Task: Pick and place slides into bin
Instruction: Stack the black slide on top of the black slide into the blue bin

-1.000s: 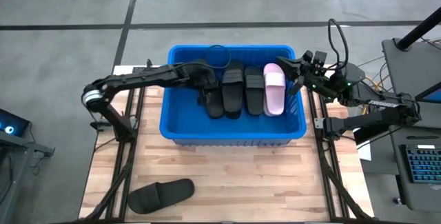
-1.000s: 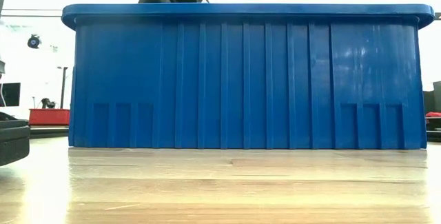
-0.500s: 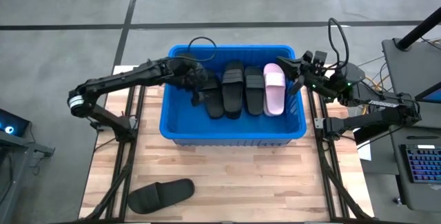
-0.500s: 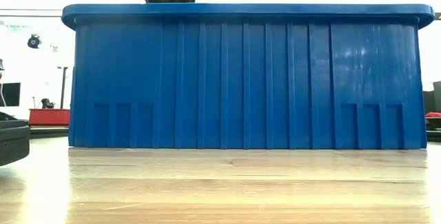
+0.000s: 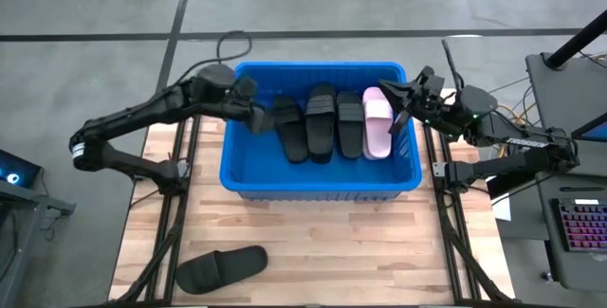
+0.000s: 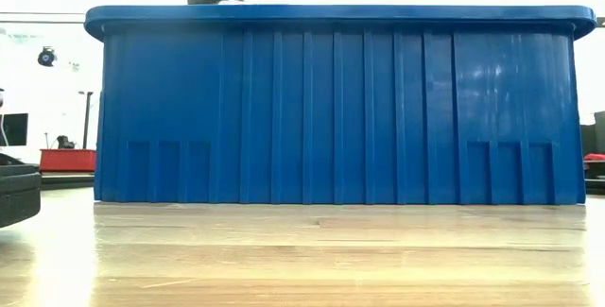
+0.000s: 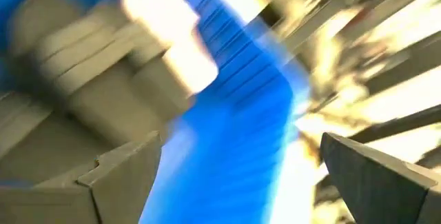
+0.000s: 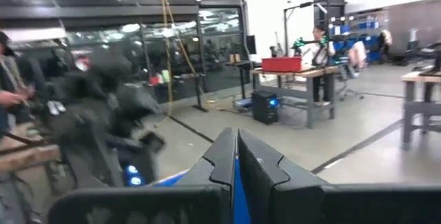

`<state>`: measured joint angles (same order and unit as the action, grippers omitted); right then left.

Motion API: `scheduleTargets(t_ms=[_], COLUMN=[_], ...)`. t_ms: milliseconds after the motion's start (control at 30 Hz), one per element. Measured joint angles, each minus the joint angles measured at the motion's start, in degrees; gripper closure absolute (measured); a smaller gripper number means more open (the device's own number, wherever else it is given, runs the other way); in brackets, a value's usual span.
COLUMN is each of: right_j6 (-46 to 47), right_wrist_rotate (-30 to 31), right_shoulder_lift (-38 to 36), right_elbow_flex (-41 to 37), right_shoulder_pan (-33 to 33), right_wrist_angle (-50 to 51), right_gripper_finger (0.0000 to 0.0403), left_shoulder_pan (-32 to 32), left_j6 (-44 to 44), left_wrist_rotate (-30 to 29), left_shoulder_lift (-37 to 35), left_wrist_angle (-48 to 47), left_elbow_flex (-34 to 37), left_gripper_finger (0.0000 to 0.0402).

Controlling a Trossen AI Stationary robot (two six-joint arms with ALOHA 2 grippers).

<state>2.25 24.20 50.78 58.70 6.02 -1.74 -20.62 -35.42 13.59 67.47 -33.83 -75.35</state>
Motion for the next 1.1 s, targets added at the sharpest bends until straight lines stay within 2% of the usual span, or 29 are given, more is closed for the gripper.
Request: scheduleTargets(t_ms=[100, 233, 400, 667, 800, 900, 1100], right_j6=[-1.8, -1.7, 0.3, 1.0, 2.9, 6.5, 5.3], right_wrist_rotate=[0.3, -1.1, -1.9, -1.9, -1.9, -1.9, -1.9], right_shoulder_lift=[-0.1, -0.7, -1.7, -2.0, -2.0, -2.5, -3.9], right_elbow_flex=[0.0, 0.0, 0.0, 0.0, 0.0, 0.0, 0.0], right_shoulder_pan=[0.0, 0.0, 0.0, 0.0, 0.0, 0.0, 0.0], right_wrist_angle=[0.7, 4.1, 13.2, 21.6, 24.2, 24.3, 24.5], right_gripper_finger=[0.0394, 0.0394, 0.0394, 0.0394, 0.0394, 0.0394, 0.0394], left_shoulder_pan=[2.8, 10.4, 18.7, 30.3, 34.0, 36.4, 40.6], left_j6=[-4.6, 0.4, 3.1, -2.3, -7.7, -14.1, -28.8], left_wrist_rotate=[-0.8, -11.5, -22.7, -35.2, -36.8, -38.1, -39.1], left_shoulder_lift=[-1.5, -3.0, -3.9, -1.4, 0.5, 1.9, 6.3], left_wrist_angle=[12.6, 28.2, 33.7, 30.3, 26.1, 17.6, -3.1], left_elbow_flex=[0.4, 0.3, 0.3, 0.4, 0.3, -1.1, -6.0], left_gripper_finger=[0.002, 0.0025, 0.0041, 0.0048, 0.0048, 0.0048, 0.0048])
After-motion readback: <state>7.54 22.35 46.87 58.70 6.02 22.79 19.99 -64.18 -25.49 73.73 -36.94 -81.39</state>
